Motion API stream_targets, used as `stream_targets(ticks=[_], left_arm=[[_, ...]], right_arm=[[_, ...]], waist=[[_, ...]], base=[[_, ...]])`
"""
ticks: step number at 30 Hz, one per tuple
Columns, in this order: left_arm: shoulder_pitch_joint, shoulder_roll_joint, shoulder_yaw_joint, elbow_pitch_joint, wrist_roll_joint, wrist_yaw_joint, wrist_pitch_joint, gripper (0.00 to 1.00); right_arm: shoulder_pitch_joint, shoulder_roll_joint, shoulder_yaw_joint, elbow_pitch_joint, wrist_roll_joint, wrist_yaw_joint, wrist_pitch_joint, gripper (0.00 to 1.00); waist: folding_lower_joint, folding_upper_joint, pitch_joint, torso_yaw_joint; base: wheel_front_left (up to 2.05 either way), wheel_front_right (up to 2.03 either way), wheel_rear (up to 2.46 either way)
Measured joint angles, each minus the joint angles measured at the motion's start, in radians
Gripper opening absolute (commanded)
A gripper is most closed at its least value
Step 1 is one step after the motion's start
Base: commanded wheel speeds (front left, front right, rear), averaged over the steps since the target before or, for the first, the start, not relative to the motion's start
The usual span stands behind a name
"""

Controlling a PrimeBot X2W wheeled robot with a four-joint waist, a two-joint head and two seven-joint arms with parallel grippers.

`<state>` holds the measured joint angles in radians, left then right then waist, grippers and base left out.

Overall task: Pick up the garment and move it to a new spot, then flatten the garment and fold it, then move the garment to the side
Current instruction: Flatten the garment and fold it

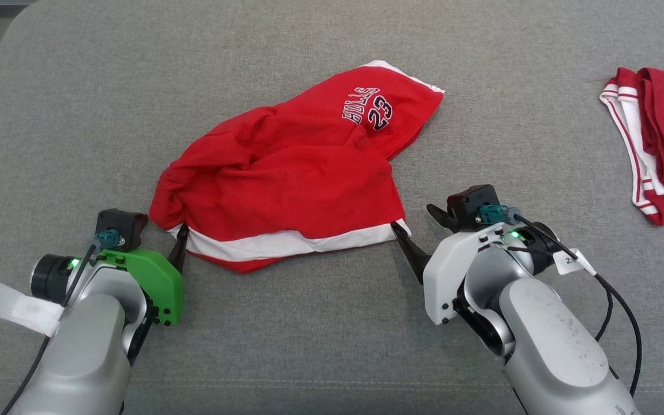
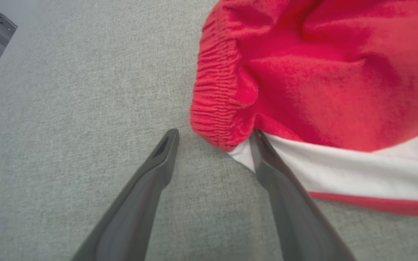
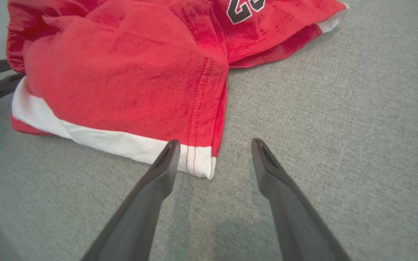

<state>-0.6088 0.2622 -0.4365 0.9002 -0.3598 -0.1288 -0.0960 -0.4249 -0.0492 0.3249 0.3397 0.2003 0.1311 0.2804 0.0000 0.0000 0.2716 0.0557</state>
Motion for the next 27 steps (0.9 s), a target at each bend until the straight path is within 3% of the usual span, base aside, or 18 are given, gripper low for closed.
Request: stream_targets(ticks=[2, 3, 4, 5, 9, 11, 12, 13, 14, 15, 16, 27], left_arm=[[-0.009, -0.004, -0.025, 0.007, -0.018, 0.000, -0.010, 0.98], [-0.014, -0.003, -0.036, 0.010, -0.024, 0.000, -0.012, 0.71], [-0.020, -0.003, -0.048, 0.012, -0.031, 0.000, -0.016, 0.55], [-0.025, -0.004, -0.058, 0.015, -0.040, 0.000, -0.020, 0.47], [-0.045, -0.003, -0.095, 0.027, -0.075, -0.002, -0.029, 0.38], [-0.055, -0.003, -0.112, 0.034, -0.088, -0.002, -0.037, 0.27], [-0.060, -0.002, -0.120, 0.036, -0.094, -0.002, -0.039, 0.17], [-0.063, -0.002, -0.128, 0.039, -0.101, -0.002, -0.041, 0.00], [-0.066, -0.001, -0.137, 0.040, -0.108, -0.002, -0.046, 0.00], [-0.070, 0.000, -0.146, 0.043, -0.115, -0.002, -0.047, 0.00], [-0.074, 0.000, -0.153, 0.045, -0.122, -0.002, -0.049, 0.00], [-0.088, 0.006, -0.206, 0.055, -0.202, -0.002, -0.092, 0.00]], right_arm=[[-0.001, 0.000, 0.001, 0.002, 0.000, 0.000, 0.001, 1.00], [-0.001, 0.000, 0.001, 0.004, 0.000, 0.000, 0.001, 1.00], [-0.002, 0.000, 0.000, 0.006, 0.000, 0.000, 0.001, 1.00], [-0.002, 0.000, 0.000, 0.011, -0.001, 0.000, 0.004, 1.00], [-0.005, 0.000, 0.009, 0.030, -0.001, 0.000, 0.013, 1.00], [-0.007, 0.000, 0.017, 0.038, 0.010, 0.000, 0.018, 0.76], [-0.007, 0.000, 0.023, 0.044, 0.013, 0.000, 0.019, 0.57], [-0.008, 0.000, 0.025, 0.048, 0.020, 0.000, 0.019, 0.38], [-0.010, 0.000, 0.023, 0.054, 0.027, 0.000, 0.022, 0.38], [-0.012, 0.000, 0.022, 0.059, 0.027, 0.000, 0.023, 0.14], [-0.012, 0.000, 0.019, 0.064, 0.027, 0.000, 0.023, 0.00], [-0.022, 0.001, -0.009, 0.073, 0.069, 0.000, -0.031, 0.00]], waist=[[0.0000, 0.0000, 0.007, 0.004], [0.0000, 0.0000, 0.009, 0.006], [0.0000, 0.0000, 0.012, 0.008], [0.0000, 0.0000, 0.013, 0.009], [0.0000, 0.0000, 0.021, 0.014], [0.0000, 0.0000, 0.025, 0.017], [0.0000, 0.0000, 0.027, 0.018], [0.0000, 0.0000, 0.029, 0.019], [0.0000, 0.0000, 0.031, 0.020], [0.0000, 0.0000, 0.032, 0.021], [0.0000, 0.0000, 0.033, 0.023], [0.0000, 0.0000, 0.015, 0.021]], base=[[0.00, 0.00, 0.00], [0.00, 0.00, 0.00], [0.00, 0.00, 0.00], [0.00, 0.00, 0.00], [0.00, 0.00, 0.00], [0.00, 0.00, 0.00], [0.00, 0.00, 0.00], [0.00, 0.00, 0.00], [0.00, 0.00, 0.00], [0.00, 0.00, 0.00], [0.00, 0.00, 0.00], [0.00, 0.00, 0.00]])
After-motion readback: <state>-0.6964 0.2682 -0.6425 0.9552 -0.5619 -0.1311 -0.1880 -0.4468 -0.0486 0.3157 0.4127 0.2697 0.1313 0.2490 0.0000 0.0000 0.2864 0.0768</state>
